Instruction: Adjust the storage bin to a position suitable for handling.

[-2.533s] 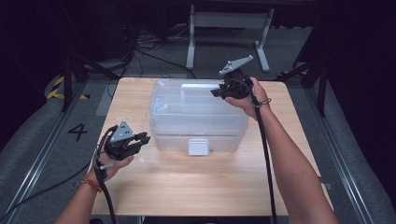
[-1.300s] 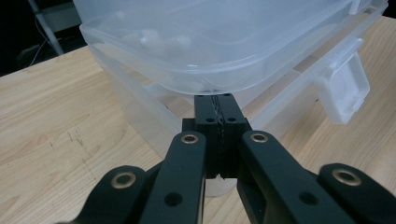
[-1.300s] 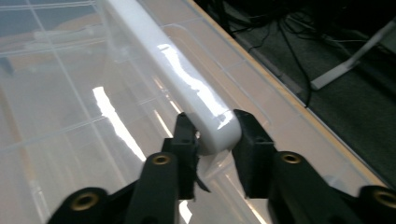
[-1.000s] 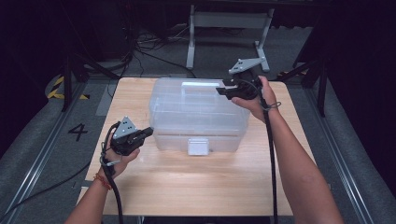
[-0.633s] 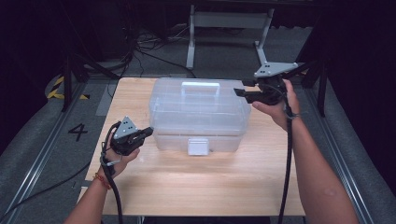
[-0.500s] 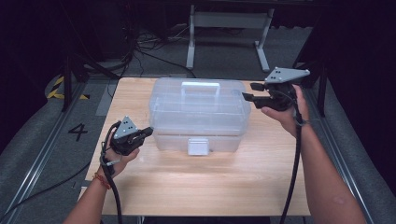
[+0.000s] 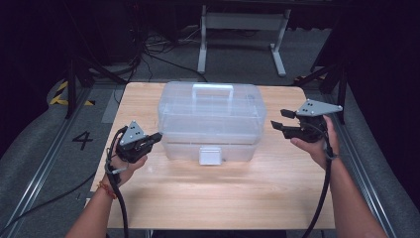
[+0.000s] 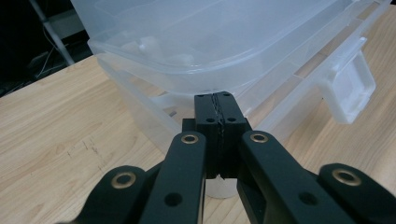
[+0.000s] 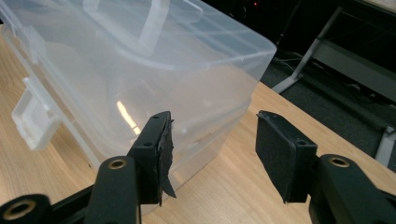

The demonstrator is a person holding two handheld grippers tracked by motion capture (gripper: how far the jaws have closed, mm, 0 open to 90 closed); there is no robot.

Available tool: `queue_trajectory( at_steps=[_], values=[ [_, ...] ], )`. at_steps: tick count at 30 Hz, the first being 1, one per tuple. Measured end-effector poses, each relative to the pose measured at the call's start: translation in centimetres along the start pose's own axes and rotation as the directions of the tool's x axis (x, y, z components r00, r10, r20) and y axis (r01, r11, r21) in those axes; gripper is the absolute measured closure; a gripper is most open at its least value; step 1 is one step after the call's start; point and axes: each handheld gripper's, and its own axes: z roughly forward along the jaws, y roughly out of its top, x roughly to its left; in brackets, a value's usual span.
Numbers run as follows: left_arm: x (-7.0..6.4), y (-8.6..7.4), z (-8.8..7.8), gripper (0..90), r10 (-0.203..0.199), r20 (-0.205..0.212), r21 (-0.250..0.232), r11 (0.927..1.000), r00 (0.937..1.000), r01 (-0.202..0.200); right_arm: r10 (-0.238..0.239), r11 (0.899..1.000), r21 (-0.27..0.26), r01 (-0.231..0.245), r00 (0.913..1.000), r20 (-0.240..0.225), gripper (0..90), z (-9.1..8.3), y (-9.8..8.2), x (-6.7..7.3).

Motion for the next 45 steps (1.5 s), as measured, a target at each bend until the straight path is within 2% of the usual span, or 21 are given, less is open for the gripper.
queue_trajectory(
  at_steps=[3,5,9,15,21,26,31,37,41,45],
  values=[
    [0.0,0.1,-0.1,90.0,0.001,0.001,0.003,1.0,1.0,-0.001,0.002,1.0,0.0,-0.002,1.0,-0.004,46.6,0.3,-1.3,0.4],
    [0.0,0.1,0.0,90.0,0.001,0.0,0.003,1.0,1.0,-0.001,0.004,1.0,0.007,-0.003,1.0,-0.007,46.0,0.5,-1.6,0.5],
    [0.0,0.2,0.0,90.0,0.003,0.001,0.003,1.0,1.0,-0.003,-0.013,0.999,0.048,0.014,0.9997,-0.02,44.1,1.6,-3.1,1.3],
    [0.1,0.5,-0.1,90.0,0.008,-0.001,0.009,0.9999,1.0,-0.008,-0.02,0.998,0.062,0.022,0.9992,-0.034,43.2,2.5,-3.5,1.7],
    [0.1,0.8,-0.1,90.0,0.017,0.001,0.022,0.9996,0.9999,-0.017,-0.019,0.997,0.068,0.021,0.9996,-0.022,42.9,3.4,-3.7,2.1],
    [0.2,0.9,-0.1,89.9,0.018,0.004,0.027,0.9995,0.9998,-0.018,-0.008,0.999,0.052,0.009,0.9999,-0.009,43.0,4.2,-3.7,2.3],
    [0.2,1.0,-0.1,89.9,0.012,0.009,0.018,0.9998,0.9999,-0.013,-0.02,0.999,0.027,0.019,0.9997,0.017,43.5,4.3,-3.4,2.5],
    [0.3,1.2,-0.2,89.3,0.012,0.003,-0.006,0.9999,0.9999,-0.012,-0.009,1.0,-0.03,0.01,0.9984,0.056,44.3,4.0,-3.4,2.5],
    [0.5,1.1,-0.4,86.8,0.012,-0.011,0.011,0.9999,0.9999,-0.012,-0.005,0.997,-0.07,0.01,0.9972,0.075,46.3,3.9,-3.3,2.6],
    [0.4,0.8,-0.3,85.6,0.022,-0.007,0.021,0.9995,0.9997,-0.022,-0.002,0.994,-0.105,0.013,0.9946,0.104,49.4,3.8,-3.0,2.7]
  ],
)
